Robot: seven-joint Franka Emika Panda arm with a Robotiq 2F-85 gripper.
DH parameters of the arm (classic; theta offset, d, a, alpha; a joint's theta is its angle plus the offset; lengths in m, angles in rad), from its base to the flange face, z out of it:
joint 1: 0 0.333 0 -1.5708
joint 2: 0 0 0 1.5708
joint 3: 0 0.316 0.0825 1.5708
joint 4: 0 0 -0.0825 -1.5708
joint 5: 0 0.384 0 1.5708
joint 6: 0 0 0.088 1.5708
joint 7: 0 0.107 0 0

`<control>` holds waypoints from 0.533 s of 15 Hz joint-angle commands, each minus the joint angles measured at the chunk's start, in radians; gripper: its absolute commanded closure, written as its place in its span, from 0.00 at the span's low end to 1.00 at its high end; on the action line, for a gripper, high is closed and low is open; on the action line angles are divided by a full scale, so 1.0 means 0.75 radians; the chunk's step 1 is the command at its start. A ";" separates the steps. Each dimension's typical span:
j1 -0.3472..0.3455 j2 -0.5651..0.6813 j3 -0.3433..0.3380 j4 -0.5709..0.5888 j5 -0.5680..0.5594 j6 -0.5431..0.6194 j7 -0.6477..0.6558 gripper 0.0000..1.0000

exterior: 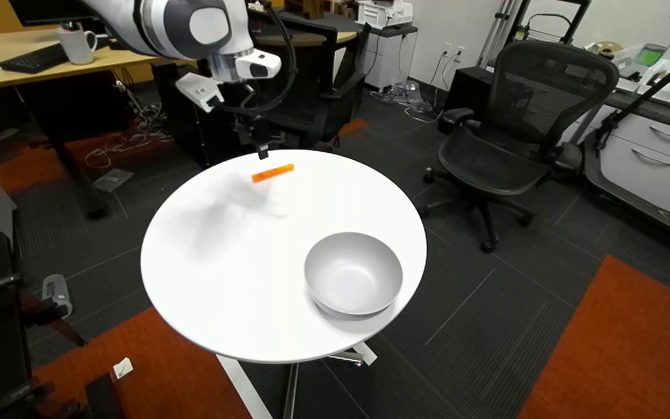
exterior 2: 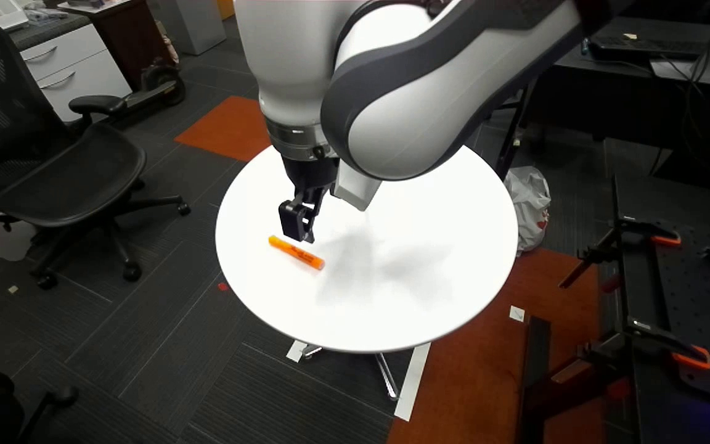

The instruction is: Put the orange marker inside the grey bowl

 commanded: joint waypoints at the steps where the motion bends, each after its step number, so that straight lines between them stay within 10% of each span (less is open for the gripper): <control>1: 0.026 0.098 0.002 0.101 0.034 -0.038 -0.048 0.00; 8: 0.059 0.222 -0.001 0.248 0.033 -0.063 -0.073 0.00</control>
